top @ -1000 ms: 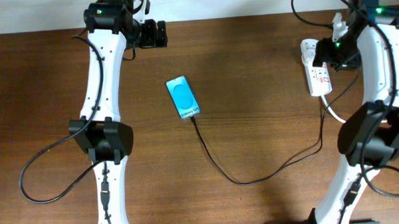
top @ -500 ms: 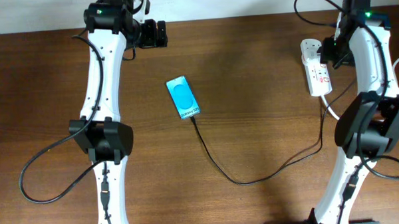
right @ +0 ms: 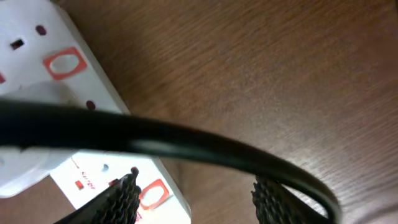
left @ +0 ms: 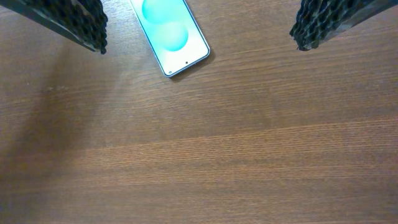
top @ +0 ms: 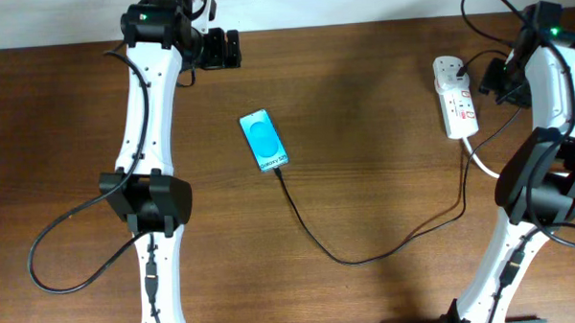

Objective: Plug charger to phone and switch on socket

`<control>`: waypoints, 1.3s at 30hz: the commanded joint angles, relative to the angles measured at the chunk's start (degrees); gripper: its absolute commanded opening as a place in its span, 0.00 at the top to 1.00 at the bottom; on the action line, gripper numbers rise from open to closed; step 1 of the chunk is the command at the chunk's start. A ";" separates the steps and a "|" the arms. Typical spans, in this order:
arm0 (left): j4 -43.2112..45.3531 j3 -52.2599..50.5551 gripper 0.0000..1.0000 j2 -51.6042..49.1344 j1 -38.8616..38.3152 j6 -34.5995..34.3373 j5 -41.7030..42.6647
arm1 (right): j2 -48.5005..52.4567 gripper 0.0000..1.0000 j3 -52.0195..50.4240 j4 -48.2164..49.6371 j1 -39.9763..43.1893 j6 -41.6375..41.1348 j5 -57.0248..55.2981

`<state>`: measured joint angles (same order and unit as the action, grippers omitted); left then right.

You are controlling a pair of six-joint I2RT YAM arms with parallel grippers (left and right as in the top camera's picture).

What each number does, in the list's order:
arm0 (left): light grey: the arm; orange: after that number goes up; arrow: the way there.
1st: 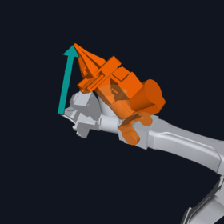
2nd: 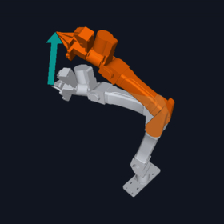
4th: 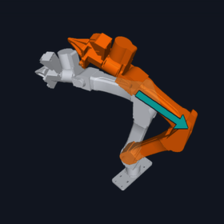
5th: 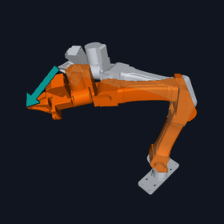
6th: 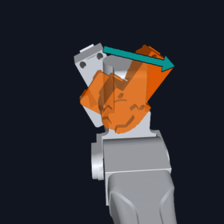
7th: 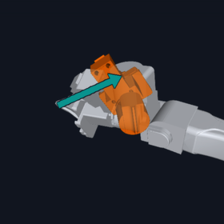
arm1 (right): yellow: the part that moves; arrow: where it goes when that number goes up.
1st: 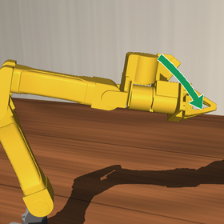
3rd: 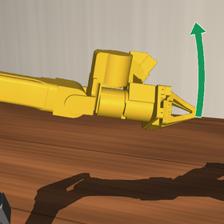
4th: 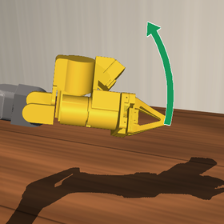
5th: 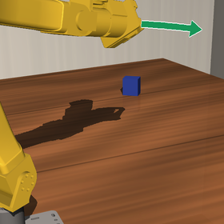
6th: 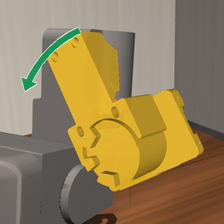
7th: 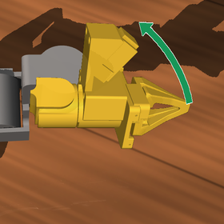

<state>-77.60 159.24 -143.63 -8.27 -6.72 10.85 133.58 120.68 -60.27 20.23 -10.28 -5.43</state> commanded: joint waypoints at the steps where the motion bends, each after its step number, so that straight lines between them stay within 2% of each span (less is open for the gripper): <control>1: -0.09 1.20 0.01 0.31 0.28 -0.09 -0.39 | 1.05 0.40 -3.82 2.80 -0.33 -5.33 0.76; 3: -0.09 1.20 0.01 0.31 0.28 -0.09 -0.39 | 1.05 0.41 -5.22 4.59 -0.33 -5.77 1.33; 7: -0.09 1.20 0.01 0.31 0.28 -0.09 -0.39 | 1.18 0.68 -6.05 6.84 -0.33 -6.75 2.71; 11: -0.09 1.20 0.01 0.31 0.28 -0.09 -0.39 | 2.16 0.67 -6.05 7.87 -0.35 -6.73 5.97; 13: -0.09 1.20 0.01 0.31 0.28 -0.09 -0.39 | 2.38 0.61 -6.05 8.39 -0.33 -6.69 6.40; 16: -0.09 1.20 0.01 0.31 0.28 -0.09 -0.39 | 3.04 0.61 -6.05 8.98 -0.35 -6.49 6.91; 19: -0.09 1.20 0.01 0.31 0.28 -0.09 -0.39 | 3.65 0.50 -6.05 10.43 -0.59 -4.98 8.87; 39: -0.09 1.20 0.01 0.31 0.28 -0.09 -0.39 | 5.99 0.48 -7.02 11.26 -2.71 -3.54 7.37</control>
<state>-77.62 159.24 -143.63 -8.27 -6.72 10.85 136.94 114.85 -47.92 19.29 -15.03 0.91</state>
